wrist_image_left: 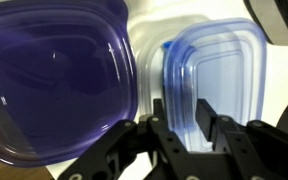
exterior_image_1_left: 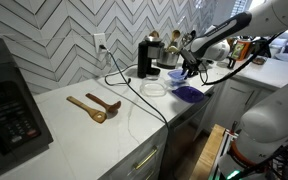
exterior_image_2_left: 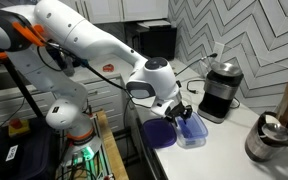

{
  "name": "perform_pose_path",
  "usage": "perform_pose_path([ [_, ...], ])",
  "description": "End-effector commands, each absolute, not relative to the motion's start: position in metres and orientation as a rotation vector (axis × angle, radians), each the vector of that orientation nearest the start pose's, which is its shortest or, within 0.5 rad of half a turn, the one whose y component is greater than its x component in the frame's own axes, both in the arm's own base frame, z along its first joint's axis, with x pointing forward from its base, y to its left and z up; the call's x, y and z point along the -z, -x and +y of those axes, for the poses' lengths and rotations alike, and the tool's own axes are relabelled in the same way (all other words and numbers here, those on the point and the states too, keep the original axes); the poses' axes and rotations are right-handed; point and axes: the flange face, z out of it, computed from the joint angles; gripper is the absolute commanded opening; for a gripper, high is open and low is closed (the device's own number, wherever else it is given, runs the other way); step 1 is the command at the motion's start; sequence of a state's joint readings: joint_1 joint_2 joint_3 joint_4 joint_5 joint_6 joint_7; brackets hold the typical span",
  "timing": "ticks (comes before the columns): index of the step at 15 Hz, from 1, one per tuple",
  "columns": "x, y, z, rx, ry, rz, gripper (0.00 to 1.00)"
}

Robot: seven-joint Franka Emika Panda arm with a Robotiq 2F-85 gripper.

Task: Unstack the clear bowls and put the blue packet in the bowl on the right then put the light blue lid on the bowl on the right

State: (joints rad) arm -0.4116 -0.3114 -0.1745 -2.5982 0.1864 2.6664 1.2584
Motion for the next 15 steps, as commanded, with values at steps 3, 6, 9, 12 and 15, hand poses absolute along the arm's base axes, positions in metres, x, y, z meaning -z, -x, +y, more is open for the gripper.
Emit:
perform_pose_path([
  [3,-0.407,-0.362,-0.255,0.426,1.506,2.401,0.47],
  [6,-0.411,-0.362,-0.257,0.436,1.503,2.397,0.7],
  [9,-0.414,-0.361,-0.258,0.442,1.501,2.396,0.62],
  [12,-0.416,-0.36,-0.258,0.445,1.501,2.392,0.67],
  [15,-0.423,-0.359,-0.257,0.447,1.511,2.373,0.91],
])
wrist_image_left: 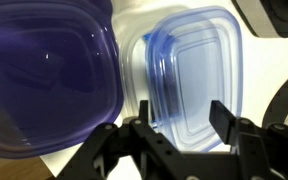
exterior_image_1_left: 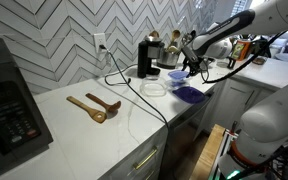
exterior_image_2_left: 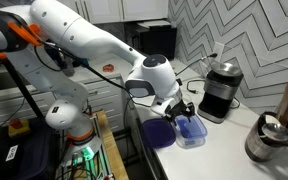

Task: Unstack the clear bowls and put the blue packet in the bowl on the right then put the light blue lid on the bowl on the right

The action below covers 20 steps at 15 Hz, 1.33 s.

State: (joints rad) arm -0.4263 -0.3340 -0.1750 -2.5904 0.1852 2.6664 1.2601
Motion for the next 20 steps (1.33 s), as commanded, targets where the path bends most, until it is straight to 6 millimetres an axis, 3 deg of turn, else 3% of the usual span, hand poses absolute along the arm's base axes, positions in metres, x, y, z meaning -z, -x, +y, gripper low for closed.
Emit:
perform_pose_path([
  [1,-0.425,-0.358,-0.257,0.447,1.518,2.369,0.97],
  [11,-0.419,-0.362,-0.262,0.115,1.76,2.382,1.0],
  [20,-0.397,-0.37,-0.269,0.14,1.998,2.34,1.0],
])
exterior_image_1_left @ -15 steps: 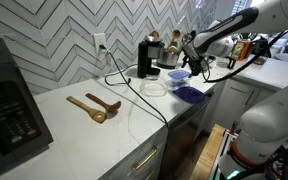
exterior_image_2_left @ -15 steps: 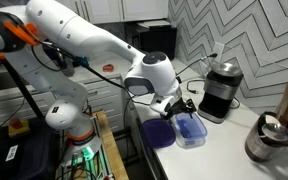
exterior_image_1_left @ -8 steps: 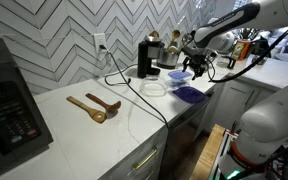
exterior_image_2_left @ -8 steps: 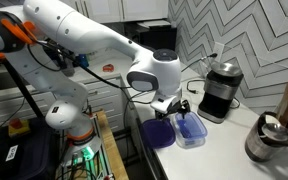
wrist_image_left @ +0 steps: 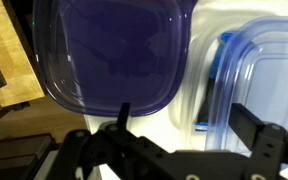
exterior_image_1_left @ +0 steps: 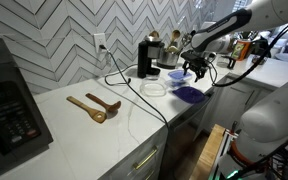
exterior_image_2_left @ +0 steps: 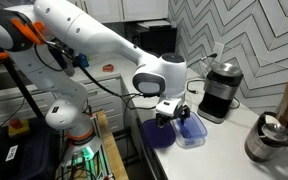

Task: Unstack the clear bowls and put the blue packet in the bowl on the right then put the light blue lid on the bowl on the right

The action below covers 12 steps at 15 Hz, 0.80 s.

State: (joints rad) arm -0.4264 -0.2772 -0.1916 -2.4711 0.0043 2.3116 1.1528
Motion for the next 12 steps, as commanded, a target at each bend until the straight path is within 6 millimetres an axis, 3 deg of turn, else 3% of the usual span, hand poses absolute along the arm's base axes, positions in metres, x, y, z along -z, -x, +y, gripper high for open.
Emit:
perform_pose_path([
  [1,-0.3965,-0.3707,-0.2699,0.147,2.004,2.332,1.0],
  [12,-0.3962,-0.3693,-0.2691,0.101,2.026,2.326,1.0],
])
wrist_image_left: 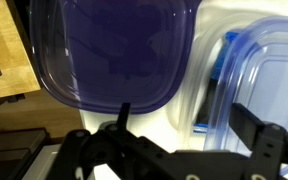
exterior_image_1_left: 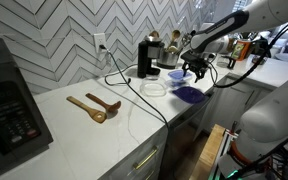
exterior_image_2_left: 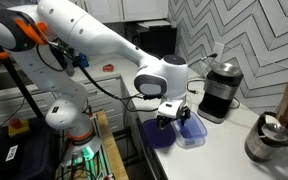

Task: Unstack the clear bowls and put the blue packet in the bowl on the right then put the light blue lid on the bowl on the right

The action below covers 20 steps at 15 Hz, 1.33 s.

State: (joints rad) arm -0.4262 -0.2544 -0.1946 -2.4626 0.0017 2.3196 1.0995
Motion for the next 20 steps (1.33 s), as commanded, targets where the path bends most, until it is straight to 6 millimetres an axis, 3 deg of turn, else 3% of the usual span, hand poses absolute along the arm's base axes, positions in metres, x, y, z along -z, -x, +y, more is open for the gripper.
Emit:
perform_pose_path([
  [1,-0.396,-0.369,-0.269,0.094,2.027,2.328,1.0],
  [20,-0.399,-0.359,-0.265,-0.081,2.085,2.356,1.0],
])
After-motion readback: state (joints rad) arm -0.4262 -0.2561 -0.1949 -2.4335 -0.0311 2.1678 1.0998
